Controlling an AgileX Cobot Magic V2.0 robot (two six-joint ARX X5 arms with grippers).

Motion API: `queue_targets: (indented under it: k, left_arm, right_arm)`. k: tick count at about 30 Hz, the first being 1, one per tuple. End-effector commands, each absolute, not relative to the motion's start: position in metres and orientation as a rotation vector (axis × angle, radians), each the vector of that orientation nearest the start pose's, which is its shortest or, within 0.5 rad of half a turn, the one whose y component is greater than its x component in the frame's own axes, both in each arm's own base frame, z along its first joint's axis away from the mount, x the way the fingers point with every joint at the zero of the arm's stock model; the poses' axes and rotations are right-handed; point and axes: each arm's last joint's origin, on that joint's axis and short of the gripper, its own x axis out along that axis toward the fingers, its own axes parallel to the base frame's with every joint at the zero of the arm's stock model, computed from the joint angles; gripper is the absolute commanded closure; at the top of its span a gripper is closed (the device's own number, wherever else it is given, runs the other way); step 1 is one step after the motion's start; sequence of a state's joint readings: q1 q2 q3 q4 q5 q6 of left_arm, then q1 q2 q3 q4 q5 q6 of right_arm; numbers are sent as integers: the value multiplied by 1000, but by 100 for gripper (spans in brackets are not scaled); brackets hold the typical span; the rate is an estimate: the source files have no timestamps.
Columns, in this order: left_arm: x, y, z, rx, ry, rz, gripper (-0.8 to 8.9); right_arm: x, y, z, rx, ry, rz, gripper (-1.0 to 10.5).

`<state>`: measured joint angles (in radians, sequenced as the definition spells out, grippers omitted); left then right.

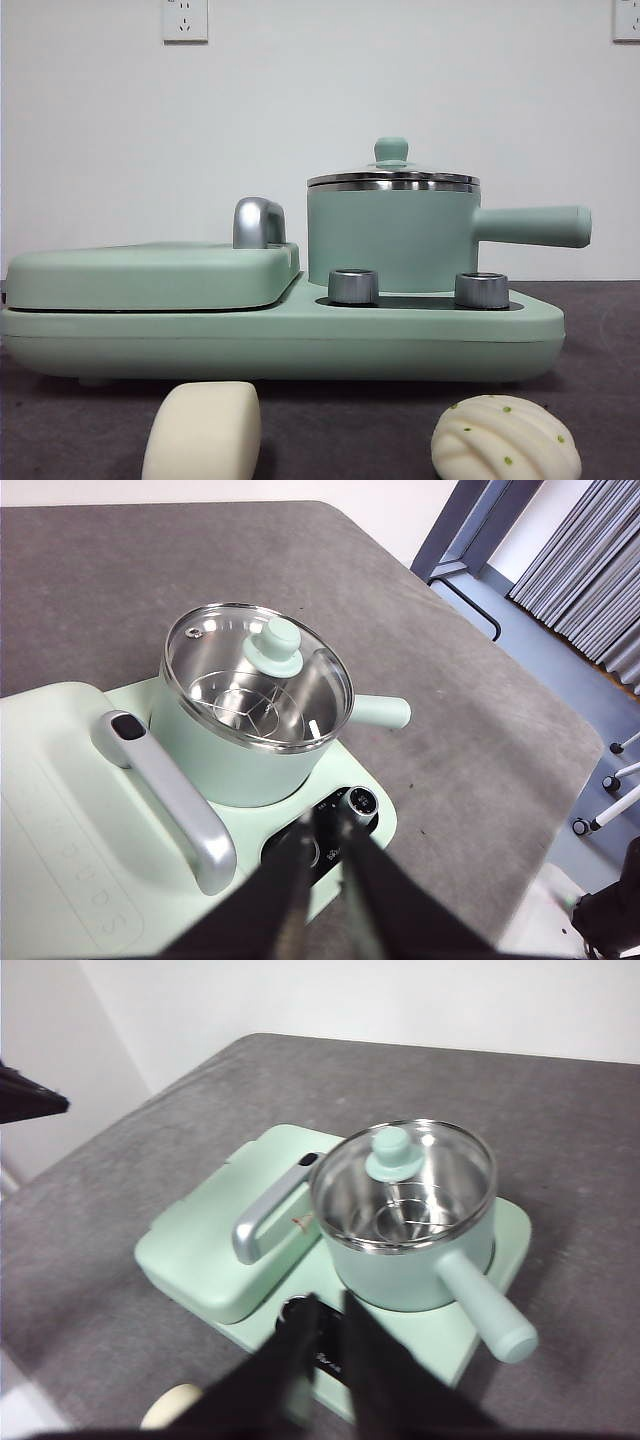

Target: Put the buns in a small steamer

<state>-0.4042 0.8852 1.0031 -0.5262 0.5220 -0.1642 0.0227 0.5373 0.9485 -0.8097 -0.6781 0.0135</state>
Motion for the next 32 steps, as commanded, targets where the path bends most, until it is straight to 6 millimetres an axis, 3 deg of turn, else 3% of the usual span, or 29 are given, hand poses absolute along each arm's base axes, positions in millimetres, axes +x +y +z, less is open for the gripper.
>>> queue_targets:
  k: [1,3,5,12,16,21,27,32]
  left_arm:
    - [156,-83,366,-157,466,-891,567]
    - [156,-83,366,-157,467,-891,402]
    - [156,-84,366,-157,459,-892,323]
    - [160,-85,368,-159,432,-897,320]
    - [171,-91,366,-159,468,-894,321]
    - [202,-105,371,-142,524,-894,321]
    - [250,-134,383,-65,614,-923,322]
    - [288,-161,379,-18,689,-927,321]
  right_arm:
    - [76,20,361,125,366,688,637]
    - [76,20,361,125,365,688,462]
    - [76,20,361,125,365,687,393]
    - [76,20,362,141,370,693,393]
    - [76,20,361,149,373,692,394]
    - [76,20,361,165,379,689,393]
    - [76,20,361,166,380,688,393]
    - [76,20,361,165,379,688,393]
